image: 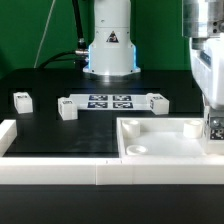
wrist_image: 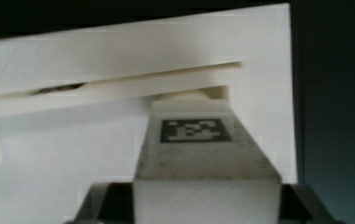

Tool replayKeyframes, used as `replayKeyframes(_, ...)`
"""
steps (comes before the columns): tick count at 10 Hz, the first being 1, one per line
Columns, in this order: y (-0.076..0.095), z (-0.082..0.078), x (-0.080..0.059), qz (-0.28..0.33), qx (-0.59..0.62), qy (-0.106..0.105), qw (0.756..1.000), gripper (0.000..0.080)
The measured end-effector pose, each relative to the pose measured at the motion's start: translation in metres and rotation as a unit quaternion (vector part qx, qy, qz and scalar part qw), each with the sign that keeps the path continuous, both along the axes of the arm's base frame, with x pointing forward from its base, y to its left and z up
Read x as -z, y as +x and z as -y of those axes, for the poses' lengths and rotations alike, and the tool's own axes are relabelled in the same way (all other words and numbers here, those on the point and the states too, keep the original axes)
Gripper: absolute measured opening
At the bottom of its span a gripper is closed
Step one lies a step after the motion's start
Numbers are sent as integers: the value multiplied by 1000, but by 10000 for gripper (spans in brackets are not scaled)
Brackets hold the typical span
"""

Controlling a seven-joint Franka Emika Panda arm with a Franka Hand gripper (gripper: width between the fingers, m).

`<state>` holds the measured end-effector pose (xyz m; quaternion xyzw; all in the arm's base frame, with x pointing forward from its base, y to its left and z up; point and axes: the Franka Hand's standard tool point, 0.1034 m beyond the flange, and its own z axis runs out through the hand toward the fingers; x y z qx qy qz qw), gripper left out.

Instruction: Assemble one leg

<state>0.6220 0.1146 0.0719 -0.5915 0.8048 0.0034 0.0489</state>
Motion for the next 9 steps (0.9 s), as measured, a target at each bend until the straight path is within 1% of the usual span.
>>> replayKeyframes(1,-1,-1,0,-2,57,4,998,291)
replayKeyframes(5,0,-1,0,0,80,19,997,291)
replayKeyframes(7,0,-2,0,2,63,19,998,305)
replayKeyframes(8,0,-2,0,4,39,16,999,498)
replayKeyframes(9,0,0,0,7,8,14,1000,602)
